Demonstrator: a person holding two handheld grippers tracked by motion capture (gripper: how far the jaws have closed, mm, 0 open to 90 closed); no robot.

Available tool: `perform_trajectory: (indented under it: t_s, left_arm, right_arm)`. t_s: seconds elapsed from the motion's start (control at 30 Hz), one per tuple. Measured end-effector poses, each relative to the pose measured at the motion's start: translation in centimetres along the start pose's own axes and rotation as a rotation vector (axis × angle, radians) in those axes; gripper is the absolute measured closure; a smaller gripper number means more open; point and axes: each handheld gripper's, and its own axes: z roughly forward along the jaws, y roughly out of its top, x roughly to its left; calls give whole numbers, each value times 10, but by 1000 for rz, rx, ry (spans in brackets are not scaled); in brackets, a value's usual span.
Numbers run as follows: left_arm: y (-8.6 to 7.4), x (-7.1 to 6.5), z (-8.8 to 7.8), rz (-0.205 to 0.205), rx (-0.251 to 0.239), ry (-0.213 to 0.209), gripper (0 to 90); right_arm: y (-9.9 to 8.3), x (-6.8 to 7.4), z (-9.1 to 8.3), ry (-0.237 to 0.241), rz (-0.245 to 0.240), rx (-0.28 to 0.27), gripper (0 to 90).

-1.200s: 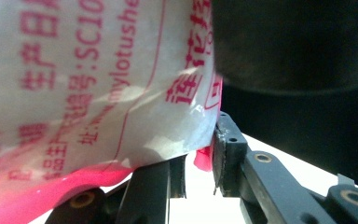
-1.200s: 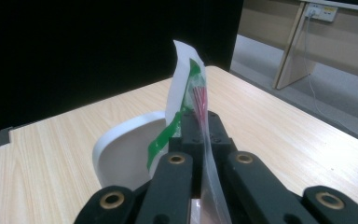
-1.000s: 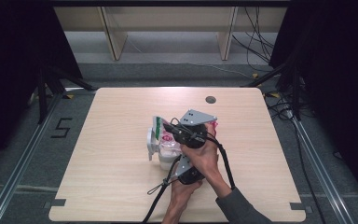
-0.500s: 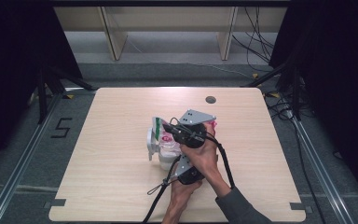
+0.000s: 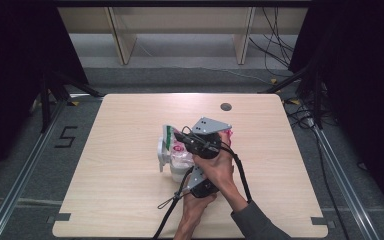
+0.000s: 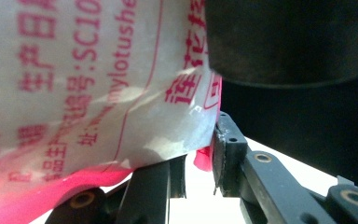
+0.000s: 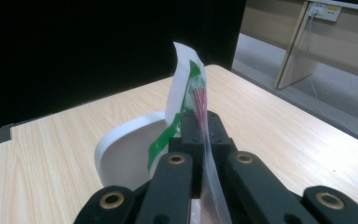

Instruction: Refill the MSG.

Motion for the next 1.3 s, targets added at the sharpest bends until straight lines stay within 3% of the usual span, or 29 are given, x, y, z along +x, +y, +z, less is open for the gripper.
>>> perform_trajectory:
  t_s: [0.27, 0.37, 0.43, 0.5, 0.73, 0.87, 0.9, 0.97, 1.07, 1.13, 1.23, 1.27, 1.3]
  left_arm:
    - [-2, 0, 1, -5, -8, 2, 767]
    - [-1, 0, 0, -6, -8, 0, 767]
    - [-1, 0, -1, 1, -8, -5, 767]
    - [-1, 0, 0, -6, -6, -4, 767]
    - [0, 1, -1, 0, -8, -7, 767]
    - [-1, 1, 0, -1, -5, -1, 767]
    - [0, 1, 0, 0, -7, -3, 767]
    - [0, 1, 0, -2, -8, -5, 767]
    - [-1, 1, 0, -1, -4, -1, 767]
    - [-1, 1, 0, 2, -4, -2, 767]
    - [-1, 1, 0, -3, -4, -1, 767]
    - [-2, 1, 0, -2, -1, 0, 766]
    - [-2, 2, 0, 0, -1, -3, 767]
  right_arm:
    - [1, 1, 1, 0, -36, 1, 900]
    - [-1, 1, 3, -4, -5, -2, 900]
    - [0, 0, 2, 4, -38, -16, 900]
    - [0, 0, 1, 0, -5, 0, 900]
    - [0, 2, 0, 4, 1, 0, 900]
    - [-1, 0, 3, 3, -22, -10, 900]
    - [0, 1, 1, 9, 5, 1, 900]
    - [0, 0, 2, 0, -26, -15, 900]
    - [-1, 1, 3, -10, -1, -8, 900]
    - [0, 1, 1, 9, 8, 7, 900]
    - [0, 0, 3, 1, -18, -6, 900]
    - [-1, 1, 3, -4, 3, -7, 900]
    - [-1, -1, 2, 3, -7, 4, 900]
